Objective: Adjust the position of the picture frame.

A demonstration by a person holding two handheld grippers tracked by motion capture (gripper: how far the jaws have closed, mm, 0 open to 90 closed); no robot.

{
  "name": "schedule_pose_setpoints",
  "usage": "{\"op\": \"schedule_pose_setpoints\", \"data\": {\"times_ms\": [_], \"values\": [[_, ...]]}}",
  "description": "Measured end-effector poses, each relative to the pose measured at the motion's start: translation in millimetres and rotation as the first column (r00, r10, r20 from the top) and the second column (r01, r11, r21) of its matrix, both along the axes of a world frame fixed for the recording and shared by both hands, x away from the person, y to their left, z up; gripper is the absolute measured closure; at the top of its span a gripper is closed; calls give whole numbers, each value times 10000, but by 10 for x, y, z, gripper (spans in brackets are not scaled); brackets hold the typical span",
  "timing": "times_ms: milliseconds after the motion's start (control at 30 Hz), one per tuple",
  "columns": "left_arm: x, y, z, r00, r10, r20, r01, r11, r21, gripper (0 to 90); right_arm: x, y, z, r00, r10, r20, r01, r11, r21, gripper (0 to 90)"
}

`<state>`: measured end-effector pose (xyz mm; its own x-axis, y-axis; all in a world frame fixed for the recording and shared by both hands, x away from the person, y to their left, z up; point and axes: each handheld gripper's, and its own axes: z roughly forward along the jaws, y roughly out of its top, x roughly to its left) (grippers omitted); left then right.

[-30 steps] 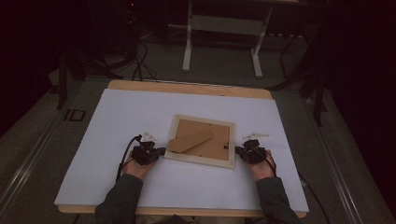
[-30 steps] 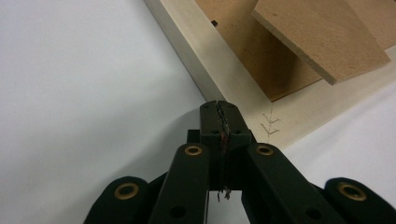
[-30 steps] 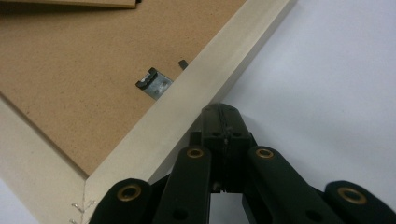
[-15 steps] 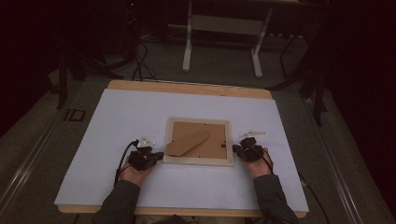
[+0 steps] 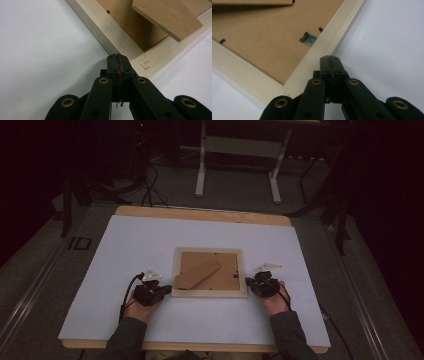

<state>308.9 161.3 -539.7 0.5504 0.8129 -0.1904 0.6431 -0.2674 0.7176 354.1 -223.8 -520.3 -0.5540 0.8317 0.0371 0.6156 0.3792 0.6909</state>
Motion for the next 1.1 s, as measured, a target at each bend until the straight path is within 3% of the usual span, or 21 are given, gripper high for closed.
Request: {"op": "schedule_pose_setpoints", "data": {"times_ms": [233,333,633,1100], "values": [[1,33,1,9998,211,68,-211,9997,95,900,-35,-9,-24,9999,43,-91,-40,9992,386,900],[21,76,-3,9987,513,-4,-513,9987,-26,900,-48,34,-30,9999,111,-61,-108,9990,434,900],[36,124,-5,9972,749,48,-749,9972,0,900,-57,87,-42,9998,196,-5,-196,9983,543,900],[107,137,-15,9908,1349,116,-1348,9908,-70,900,66,165,-54,10000,34,-37,-32,9980,627,900]]}}
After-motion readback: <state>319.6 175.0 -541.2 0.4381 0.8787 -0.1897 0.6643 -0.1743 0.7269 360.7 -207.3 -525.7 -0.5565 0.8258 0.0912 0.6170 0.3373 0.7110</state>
